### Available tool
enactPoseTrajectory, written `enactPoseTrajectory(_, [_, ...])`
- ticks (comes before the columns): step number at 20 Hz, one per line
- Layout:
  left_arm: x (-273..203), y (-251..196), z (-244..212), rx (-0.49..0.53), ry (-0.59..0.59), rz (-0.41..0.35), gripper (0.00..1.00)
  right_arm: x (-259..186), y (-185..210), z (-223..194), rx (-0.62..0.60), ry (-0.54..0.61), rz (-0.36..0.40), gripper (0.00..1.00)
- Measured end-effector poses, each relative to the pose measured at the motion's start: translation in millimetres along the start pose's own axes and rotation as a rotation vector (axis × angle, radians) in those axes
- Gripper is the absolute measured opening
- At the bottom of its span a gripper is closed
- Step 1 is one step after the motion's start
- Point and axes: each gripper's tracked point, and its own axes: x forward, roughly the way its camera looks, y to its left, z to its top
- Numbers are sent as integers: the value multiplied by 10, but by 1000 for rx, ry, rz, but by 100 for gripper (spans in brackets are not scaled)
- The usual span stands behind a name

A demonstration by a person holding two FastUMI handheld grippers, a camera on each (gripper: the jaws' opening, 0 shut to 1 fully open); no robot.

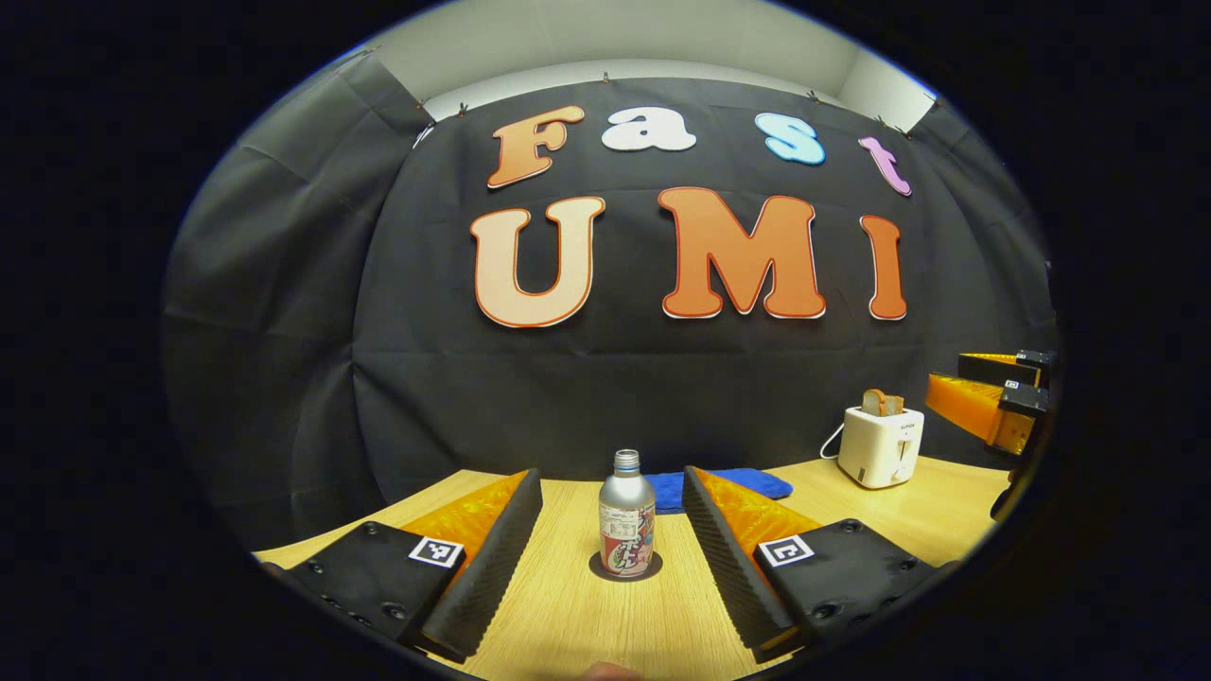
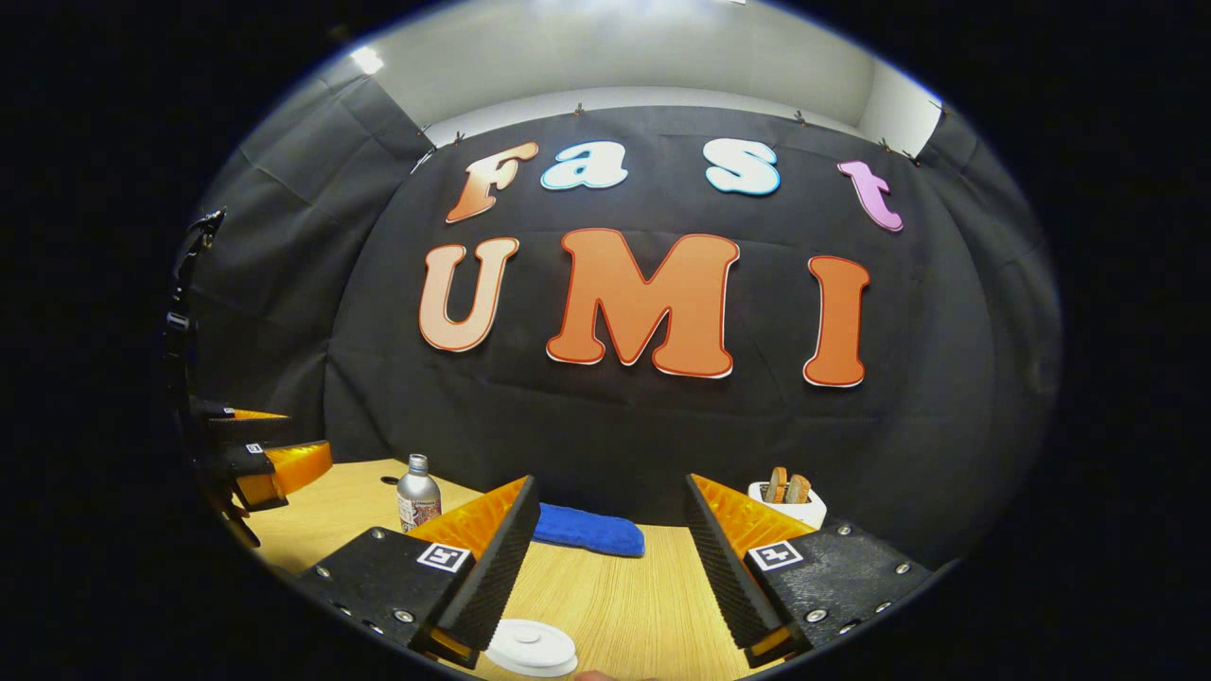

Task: Open the teacup lid with one hand, grasp the water bottle and pour water into the teacup with the other hand; after pouring, place the water bottle on the coaster and then close the teacup lid.

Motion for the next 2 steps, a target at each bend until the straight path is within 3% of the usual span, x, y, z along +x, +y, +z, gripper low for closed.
enactPoseTrajectory(2, [-4,-30,8,-9,-3,-1,100,-10,-3,-35,3,7,4,91])
